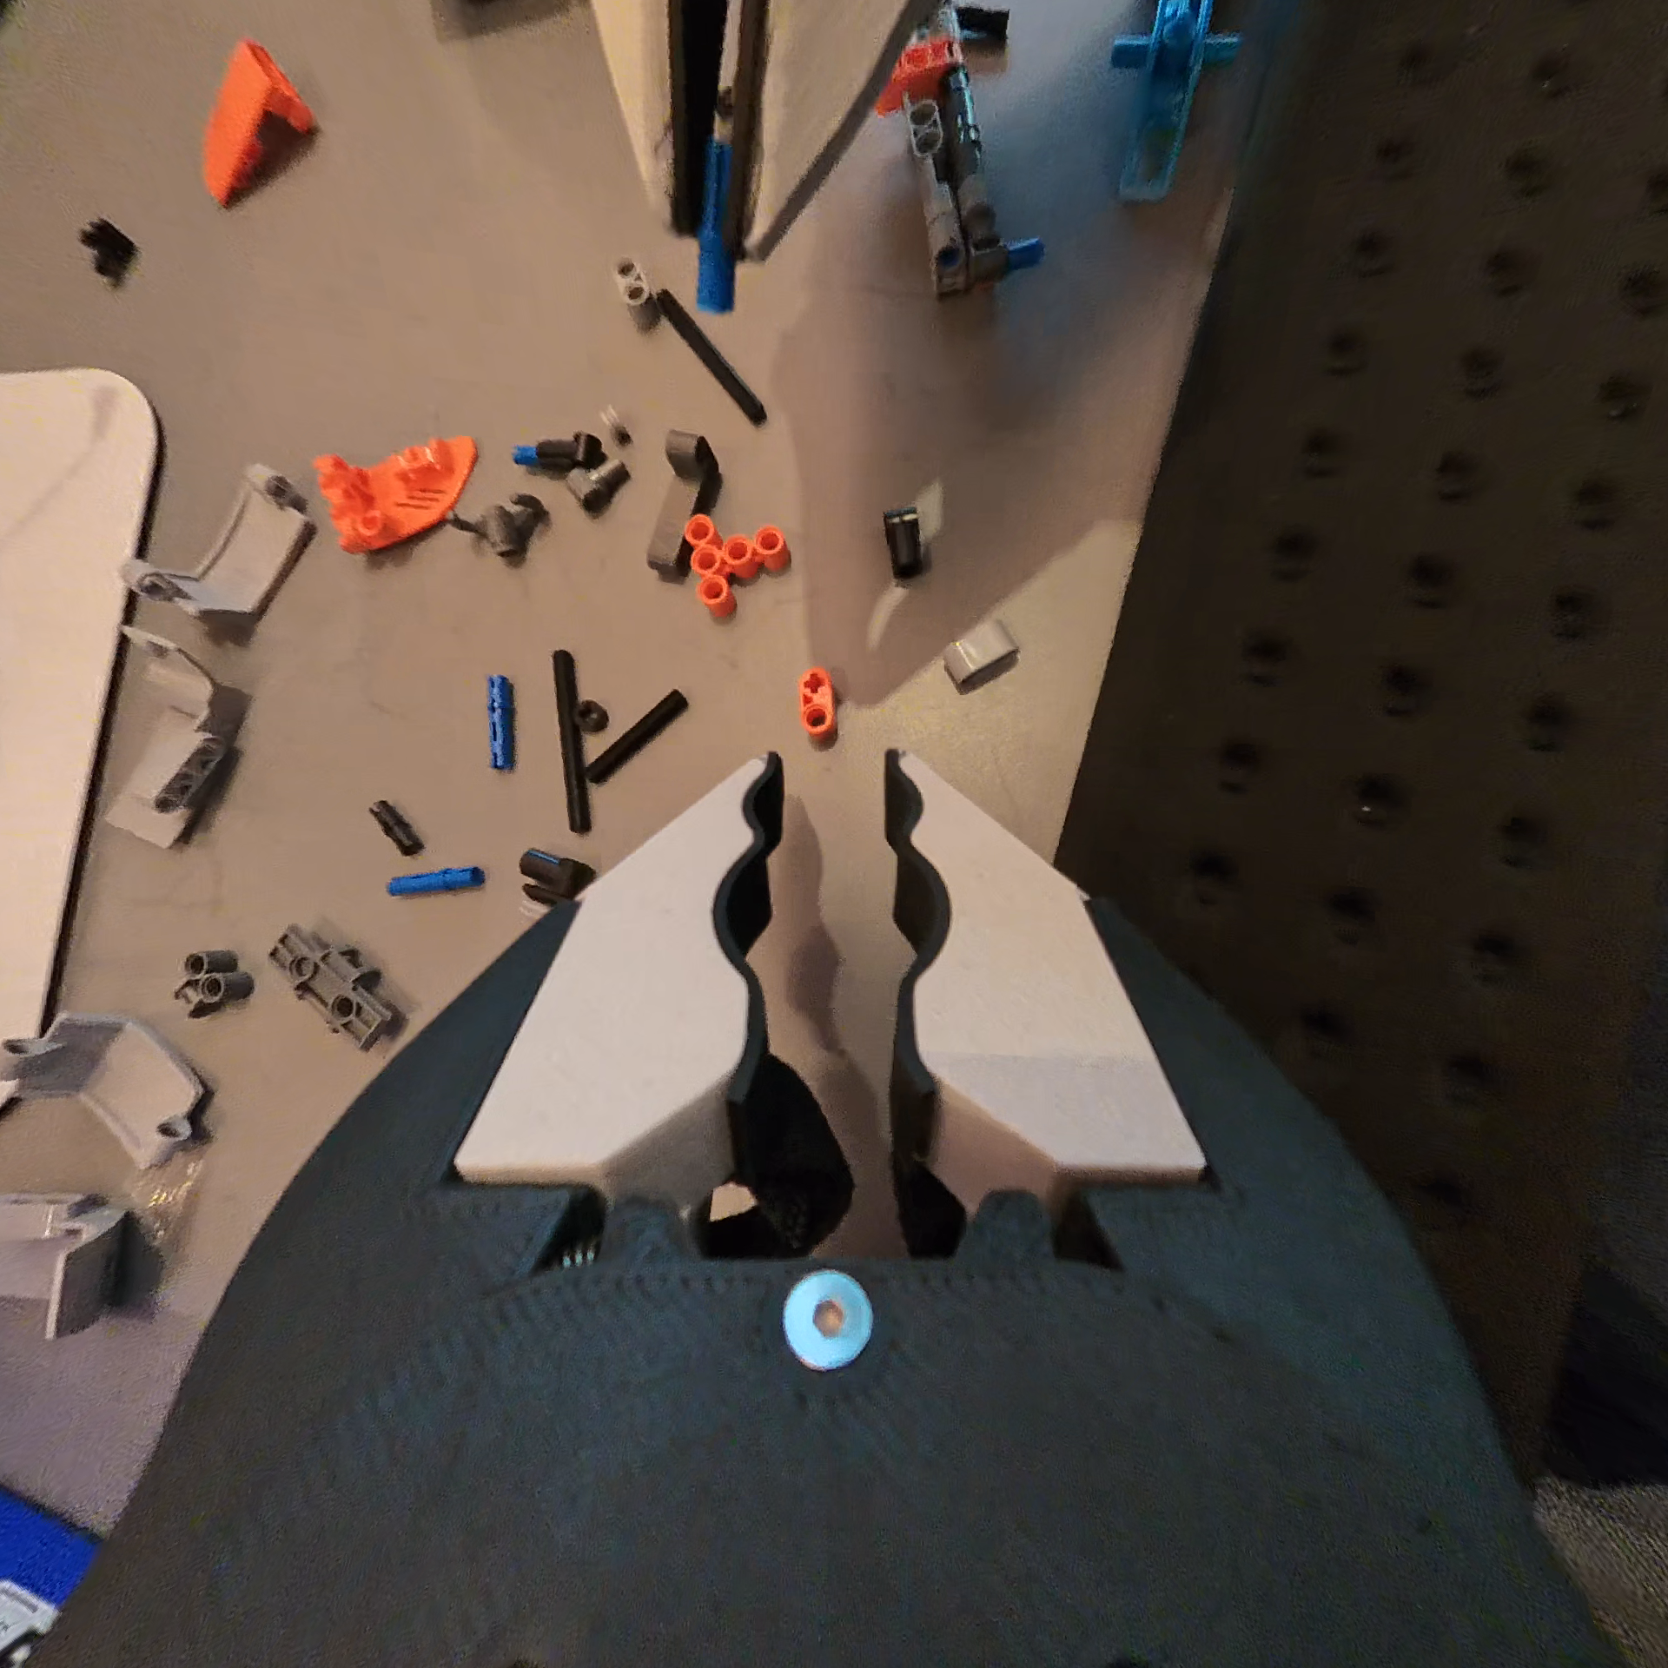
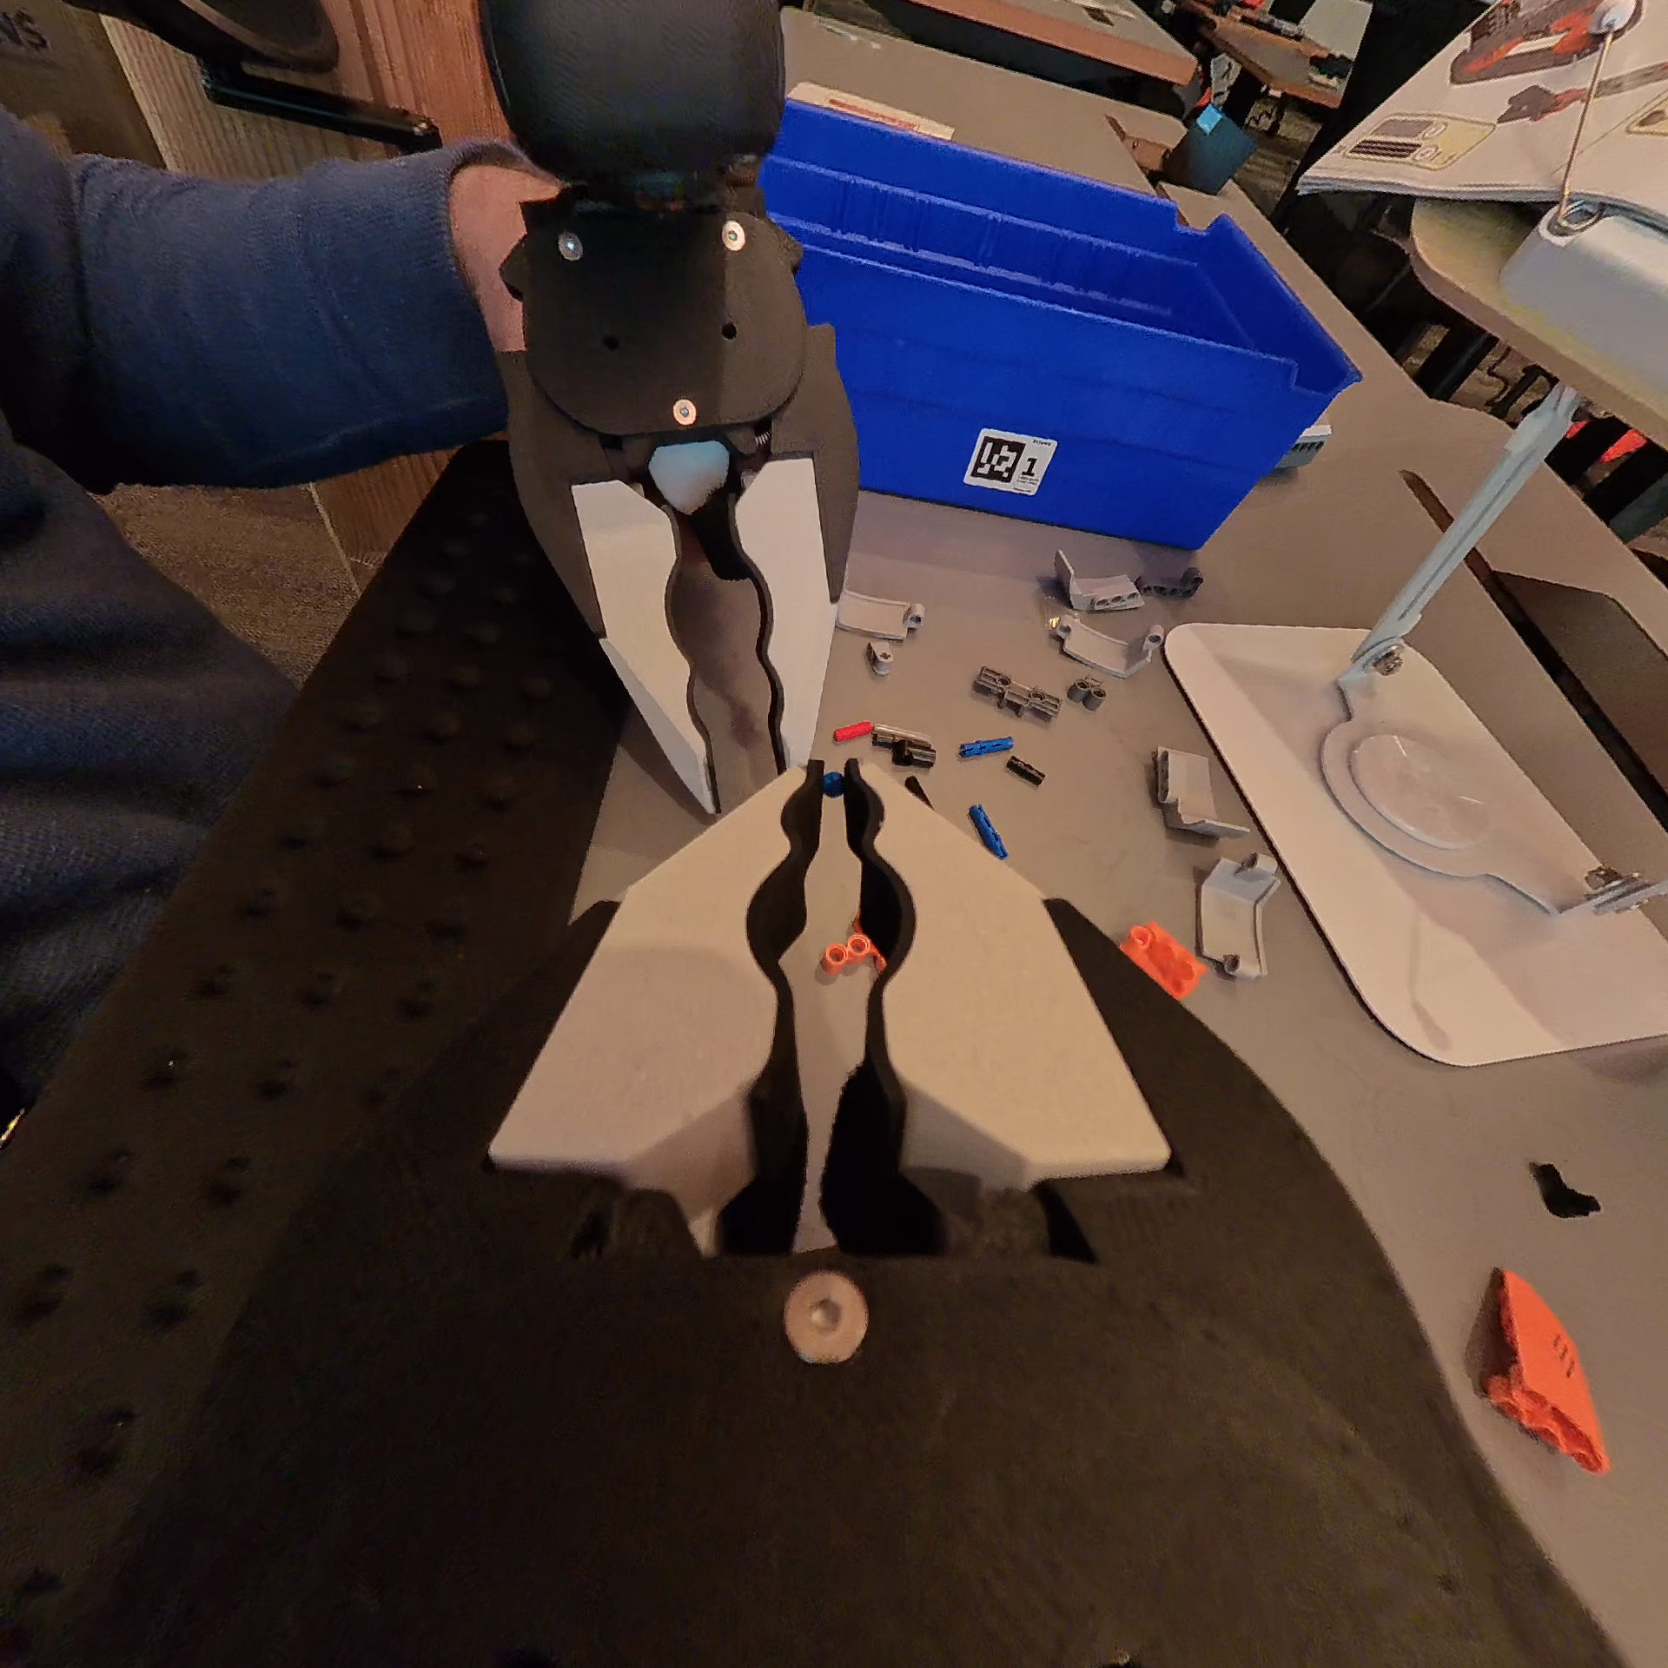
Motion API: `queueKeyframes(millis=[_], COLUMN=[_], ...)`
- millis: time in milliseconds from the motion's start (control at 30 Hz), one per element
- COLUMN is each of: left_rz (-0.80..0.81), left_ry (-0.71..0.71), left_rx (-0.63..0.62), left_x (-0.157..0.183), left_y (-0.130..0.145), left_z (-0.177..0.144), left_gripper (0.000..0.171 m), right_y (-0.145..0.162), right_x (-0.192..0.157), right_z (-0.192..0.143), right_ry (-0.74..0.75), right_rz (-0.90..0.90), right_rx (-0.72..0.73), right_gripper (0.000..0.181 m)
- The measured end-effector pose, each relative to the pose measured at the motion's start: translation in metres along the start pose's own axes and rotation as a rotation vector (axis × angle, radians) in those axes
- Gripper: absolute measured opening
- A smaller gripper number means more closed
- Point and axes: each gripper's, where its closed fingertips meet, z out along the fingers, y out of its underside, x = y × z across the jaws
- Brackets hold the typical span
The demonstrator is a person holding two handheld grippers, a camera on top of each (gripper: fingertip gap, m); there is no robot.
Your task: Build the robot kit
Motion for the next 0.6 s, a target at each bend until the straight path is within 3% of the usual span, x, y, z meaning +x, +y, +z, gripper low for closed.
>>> queueKeyframes(millis=[600], left_rz=[-0.033], left_ry=[0.158], left_rx=[-0.003], left_x=[0.016], left_y=[-0.005], left_z=[0.015], left_gripper=[0.019], right_y=[0.004], right_x=[0.003], right_z=[-0.007], right_ry=[0.012], right_rz=[-0.004], right_rx=[0.001], right_gripper=[0.002])
